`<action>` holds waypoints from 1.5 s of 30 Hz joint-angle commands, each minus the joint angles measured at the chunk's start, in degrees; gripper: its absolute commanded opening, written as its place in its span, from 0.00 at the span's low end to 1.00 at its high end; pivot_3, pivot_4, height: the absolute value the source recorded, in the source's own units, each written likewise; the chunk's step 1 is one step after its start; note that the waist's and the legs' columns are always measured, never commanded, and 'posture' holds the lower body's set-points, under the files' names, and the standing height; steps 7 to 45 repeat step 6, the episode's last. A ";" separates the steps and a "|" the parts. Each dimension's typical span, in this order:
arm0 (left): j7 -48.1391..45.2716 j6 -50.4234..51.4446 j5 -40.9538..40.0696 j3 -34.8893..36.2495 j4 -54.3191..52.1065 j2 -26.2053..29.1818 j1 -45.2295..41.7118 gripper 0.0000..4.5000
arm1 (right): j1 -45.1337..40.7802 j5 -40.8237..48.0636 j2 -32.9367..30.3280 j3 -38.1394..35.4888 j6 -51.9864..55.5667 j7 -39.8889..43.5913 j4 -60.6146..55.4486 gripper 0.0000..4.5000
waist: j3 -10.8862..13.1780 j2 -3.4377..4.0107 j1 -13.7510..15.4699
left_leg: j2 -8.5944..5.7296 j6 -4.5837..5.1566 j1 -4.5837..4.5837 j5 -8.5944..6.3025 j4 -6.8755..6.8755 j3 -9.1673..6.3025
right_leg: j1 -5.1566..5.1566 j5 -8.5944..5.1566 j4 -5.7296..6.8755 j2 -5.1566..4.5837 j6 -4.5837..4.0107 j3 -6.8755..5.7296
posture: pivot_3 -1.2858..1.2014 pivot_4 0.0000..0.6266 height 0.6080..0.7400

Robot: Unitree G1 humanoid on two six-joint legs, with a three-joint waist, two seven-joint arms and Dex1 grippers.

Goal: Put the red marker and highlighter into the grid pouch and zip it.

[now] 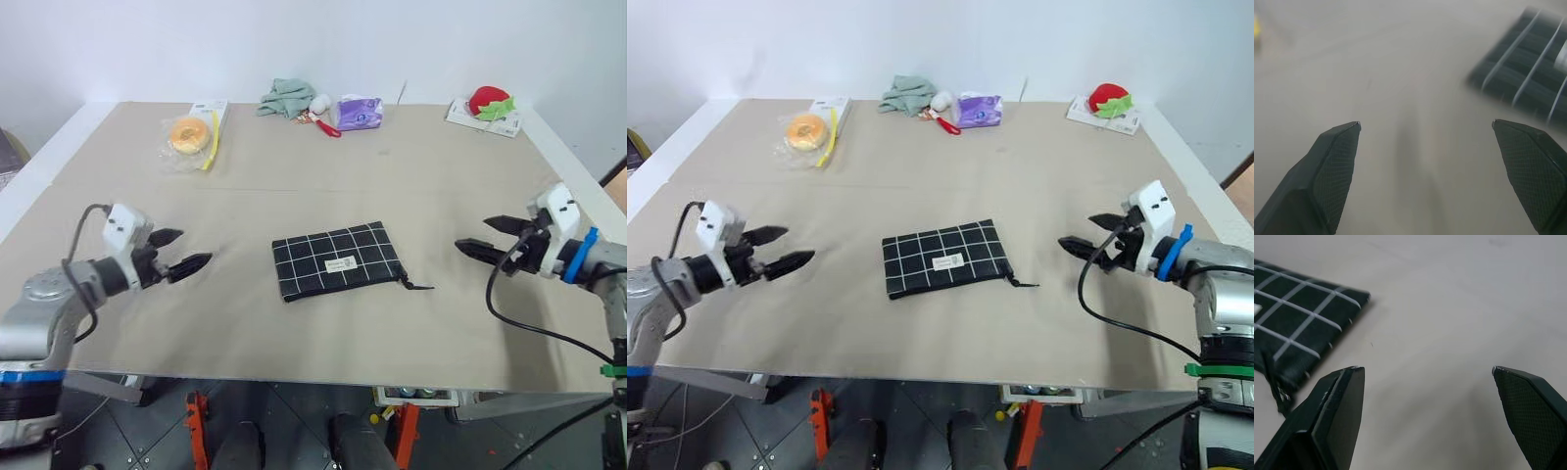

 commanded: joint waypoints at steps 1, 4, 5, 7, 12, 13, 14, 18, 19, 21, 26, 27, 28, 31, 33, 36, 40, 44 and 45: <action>-0.29 -2.26 0.49 1.96 0.56 1.01 -1.28 0.99 | -1.05 0.03 -0.96 -0.37 -0.98 1.33 0.33 1.00 | 0.00 0.00 -0.04 | 0.00 0.00 0.01 0.00 0.00 0.02 | 0.00 0.01 0.00 0.00 0.00 0.00 | 0.52 0.24 1.00; -0.23 -2.49 0.60 1.82 1.22 1.07 -1.74 0.99 | -1.16 -0.09 -0.49 -0.29 -0.75 1.04 0.50 1.00 | 0.00 0.00 -0.06 | 0.04 0.00 0.04 0.00 0.00 0.03 | -0.01 0.03 0.01 0.02 -0.02 0.00 | 0.52 0.24 1.00; -0.15 -2.45 0.69 1.79 1.36 1.11 -1.71 0.99 | -0.99 -0.02 -0.28 -0.31 -0.58 0.96 0.29 1.00 | 0.00 0.00 -0.06 | 0.05 0.00 0.04 0.00 0.00 0.04 | -0.01 0.03 0.01 0.03 -0.02 0.00 | 0.52 0.24 1.00; -0.04 -2.67 0.97 1.75 1.46 1.17 -1.62 0.99 | -0.80 -0.03 -0.06 -0.29 -0.58 0.81 0.05 1.00 | 0.00 0.00 -0.06 | 0.05 0.00 0.04 0.00 0.00 0.04 | -0.01 0.03 0.01 0.03 -0.02 0.00 | 0.52 0.24 1.00; -0.04 -2.67 0.97 1.75 1.46 1.17 -1.62 0.99 | -0.80 -0.03 -0.06 -0.29 -0.58 0.81 0.05 1.00 | 0.00 0.00 -0.06 | 0.05 0.00 0.04 0.00 0.00 0.04 | -0.01 0.03 0.01 0.03 -0.02 0.00 | 0.52 0.24 1.00; -0.04 -2.67 0.97 1.75 1.46 1.17 -1.62 0.99 | -0.80 -0.03 -0.06 -0.29 -0.58 0.81 0.05 1.00 | 0.00 0.00 -0.06 | 0.05 0.00 0.04 0.00 0.00 0.04 | -0.01 0.03 0.01 0.03 -0.02 0.00 | 0.52 0.24 1.00; -0.04 -2.67 0.97 1.75 1.46 1.17 -1.62 0.99 | -0.80 -0.03 -0.06 -0.29 -0.58 0.81 0.05 1.00 | 0.00 0.00 -0.06 | 0.05 0.00 0.04 0.00 0.00 0.04 | -0.01 0.03 0.01 0.03 -0.02 0.00 | 0.52 0.24 1.00; -0.04 -2.67 0.97 1.75 1.46 1.17 -1.62 0.99 | -0.80 -0.03 -0.06 -0.29 -0.58 0.81 0.05 1.00 | 0.00 0.00 -0.06 | 0.05 0.00 0.04 0.00 0.00 0.04 | -0.01 0.03 0.01 0.03 -0.02 0.00 | 0.52 0.24 1.00; -0.04 -2.67 0.97 1.75 1.46 1.17 -1.62 0.99 | -0.80 -0.03 -0.06 -0.29 -0.58 0.81 0.05 1.00 | 0.00 0.00 -0.06 | 0.05 0.00 0.04 0.00 0.00 0.04 | -0.01 0.03 0.01 0.03 -0.02 0.00 | 0.52 0.24 1.00; -0.04 -2.67 0.97 1.75 1.46 1.17 -1.62 0.99 | -0.80 -0.03 -0.06 -0.29 -0.58 0.81 0.05 1.00 | 0.00 0.00 -0.06 | 0.05 0.00 0.04 0.00 0.00 0.04 | -0.01 0.03 0.01 0.03 -0.02 0.00 | 0.52 0.24 1.00; -0.04 -2.67 0.97 1.75 1.46 1.17 -1.62 0.99 | -0.80 -0.03 -0.06 -0.29 -0.58 0.81 0.05 1.00 | 0.00 0.00 -0.06 | 0.05 0.00 0.04 0.00 0.00 0.04 | -0.01 0.03 0.01 0.03 -0.02 0.00 | 0.52 0.24 1.00; -0.04 -2.67 0.97 1.75 1.46 1.17 -1.62 0.99 | -0.80 -0.03 -0.06 -0.29 -0.58 0.81 0.05 1.00 | 0.00 0.00 -0.06 | 0.05 0.00 0.04 0.00 0.00 0.04 | -0.01 0.03 0.01 0.03 -0.02 0.00 | 0.52 0.24 1.00; -0.04 -2.67 0.97 1.75 1.46 1.17 -1.62 0.99 | -0.80 -0.03 -0.06 -0.29 -0.58 0.81 0.05 1.00 | 0.00 0.00 -0.06 | 0.05 0.00 0.04 0.00 0.00 0.04 | -0.01 0.03 0.01 0.03 -0.02 0.00 | 0.52 0.24 1.00; -0.04 -2.67 0.97 1.75 1.46 1.17 -1.62 0.99 | -0.80 -0.03 -0.06 -0.29 -0.58 0.81 0.05 1.00 | 0.00 0.00 -0.06 | 0.05 0.00 0.04 0.00 0.00 0.04 | -0.01 0.03 0.01 0.03 -0.02 0.00 | 0.52 0.24 1.00; -0.04 -2.67 0.97 1.75 1.46 1.17 -1.62 0.99 | -0.80 -0.03 -0.06 -0.29 -0.58 0.81 0.05 1.00 | 0.00 0.00 -0.06 | 0.05 0.00 0.04 0.00 0.00 0.04 | -0.01 0.03 0.01 0.03 -0.02 0.00 | 0.52 0.24 1.00; -0.04 -2.67 0.97 1.75 1.46 1.17 -1.62 0.99 | -0.80 -0.03 -0.06 -0.29 -0.58 0.81 0.05 1.00 | 0.00 0.00 -0.06 | 0.05 0.00 0.04 0.00 0.00 0.04 | -0.01 0.03 0.01 0.03 -0.02 0.00 | 0.52 0.24 1.00; -0.04 -2.67 0.97 1.75 1.46 1.17 -1.62 0.99 | -0.80 -0.03 -0.06 -0.29 -0.58 0.81 0.05 1.00 | 0.00 0.00 -0.06 | 0.05 0.00 0.04 0.00 0.00 0.04 | -0.01 0.03 0.01 0.03 -0.02 0.00 | 0.52 0.24 1.00; -0.04 -2.67 0.97 1.75 1.46 1.17 -1.62 0.99 | -0.80 -0.03 -0.06 -0.29 -0.58 0.81 0.05 1.00 | 0.00 0.00 -0.06 | 0.05 0.00 0.04 0.00 0.00 0.04 | -0.01 0.03 0.01 0.03 -0.02 0.00 | 0.52 0.24 1.00; -0.04 -2.67 0.97 1.75 1.46 1.17 -1.62 0.99 | -0.80 -0.03 -0.06 -0.29 -0.58 0.81 0.05 1.00 | 0.00 0.00 -0.06 | 0.05 0.00 0.04 0.00 0.00 0.04 | -0.01 0.03 0.01 0.03 -0.02 0.00 | 0.52 0.24 1.00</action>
